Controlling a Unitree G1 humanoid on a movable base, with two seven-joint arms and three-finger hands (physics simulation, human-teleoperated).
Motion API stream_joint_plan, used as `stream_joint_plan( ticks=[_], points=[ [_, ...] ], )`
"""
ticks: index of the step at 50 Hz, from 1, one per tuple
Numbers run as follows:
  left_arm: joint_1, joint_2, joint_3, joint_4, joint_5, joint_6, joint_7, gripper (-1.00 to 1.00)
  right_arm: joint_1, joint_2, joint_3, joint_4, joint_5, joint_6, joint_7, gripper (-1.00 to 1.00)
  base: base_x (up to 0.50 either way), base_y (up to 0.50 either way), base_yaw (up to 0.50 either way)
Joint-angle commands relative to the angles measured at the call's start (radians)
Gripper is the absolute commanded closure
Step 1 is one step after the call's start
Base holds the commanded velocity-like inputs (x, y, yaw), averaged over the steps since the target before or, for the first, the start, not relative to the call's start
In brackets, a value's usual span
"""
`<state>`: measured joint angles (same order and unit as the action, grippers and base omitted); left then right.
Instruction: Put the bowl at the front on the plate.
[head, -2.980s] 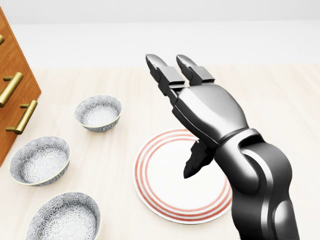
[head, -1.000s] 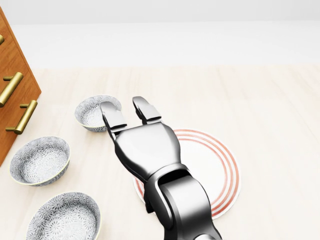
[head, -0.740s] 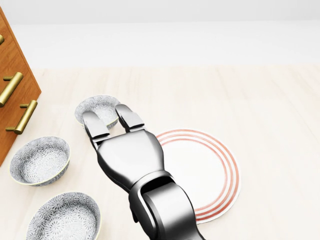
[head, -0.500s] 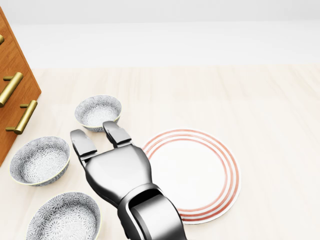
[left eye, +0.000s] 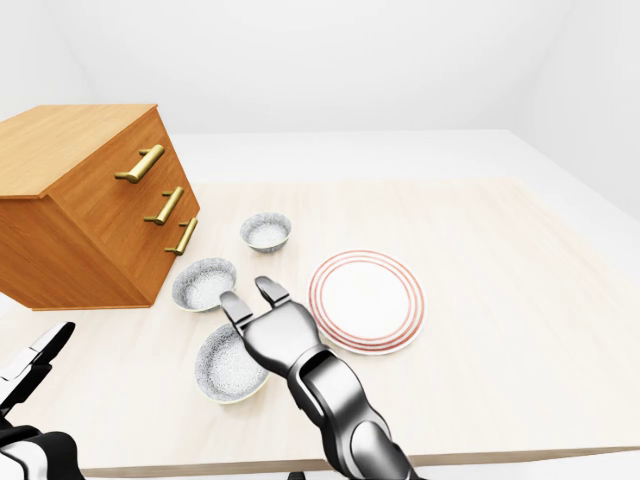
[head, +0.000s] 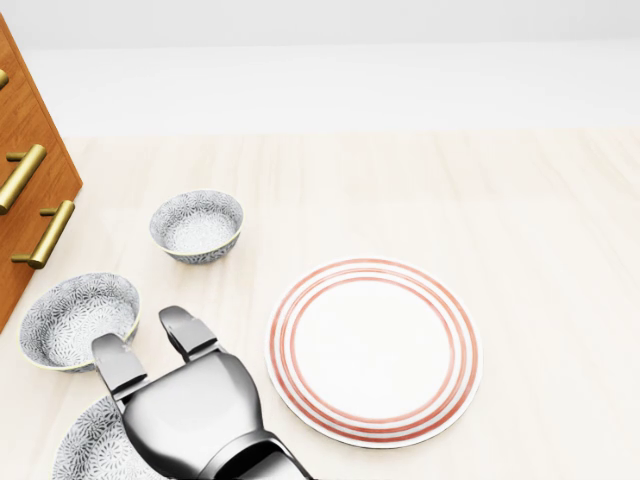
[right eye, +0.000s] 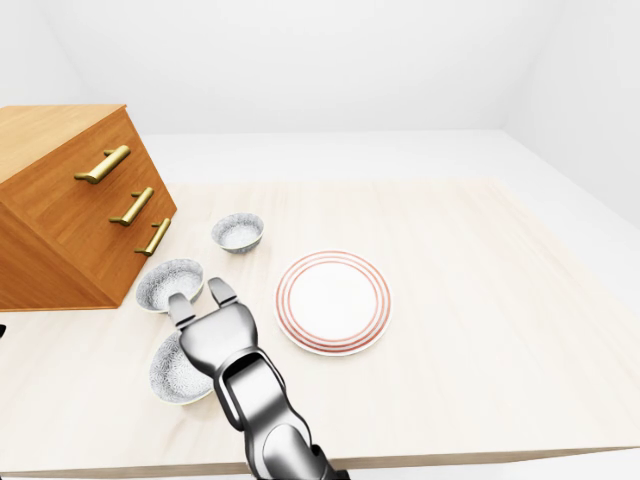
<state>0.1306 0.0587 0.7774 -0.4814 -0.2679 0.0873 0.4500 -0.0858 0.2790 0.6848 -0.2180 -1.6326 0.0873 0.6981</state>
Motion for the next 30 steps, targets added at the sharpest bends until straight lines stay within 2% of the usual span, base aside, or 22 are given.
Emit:
stream_joint_plan(
  ticks=[1,14,23,30],
  points=[
    [-0.001,0.001,0.0,0.005,-0.001,0.0,0.001,-1.0,0.056,-0.02,0.086,0.014,0.01,0.0,0.0,-1.0,0.0,0.0,0.0],
    [0.0,0.002,0.002,0.001,-0.003,0.0,0.0,-1.0,0.077,-0.036,0.137,0.091,0.052,0.0,-0.003,-1.0,0.0,0.0,0.0],
    [0.0,-0.001,0.001,0.003,0.0,0.0,-0.002,-1.0,0.054,-0.011,0.131,0.115,0.074,0.0,-0.009,-1.0,0.0,0.0,0.0],
    [0.0,0.0,0.002,-0.002,-0.002,0.0,0.001,-1.0,0.064,0.001,0.167,0.128,0.045,0.0,-0.007,-1.0,0.0,0.0,0.0]
  ],
)
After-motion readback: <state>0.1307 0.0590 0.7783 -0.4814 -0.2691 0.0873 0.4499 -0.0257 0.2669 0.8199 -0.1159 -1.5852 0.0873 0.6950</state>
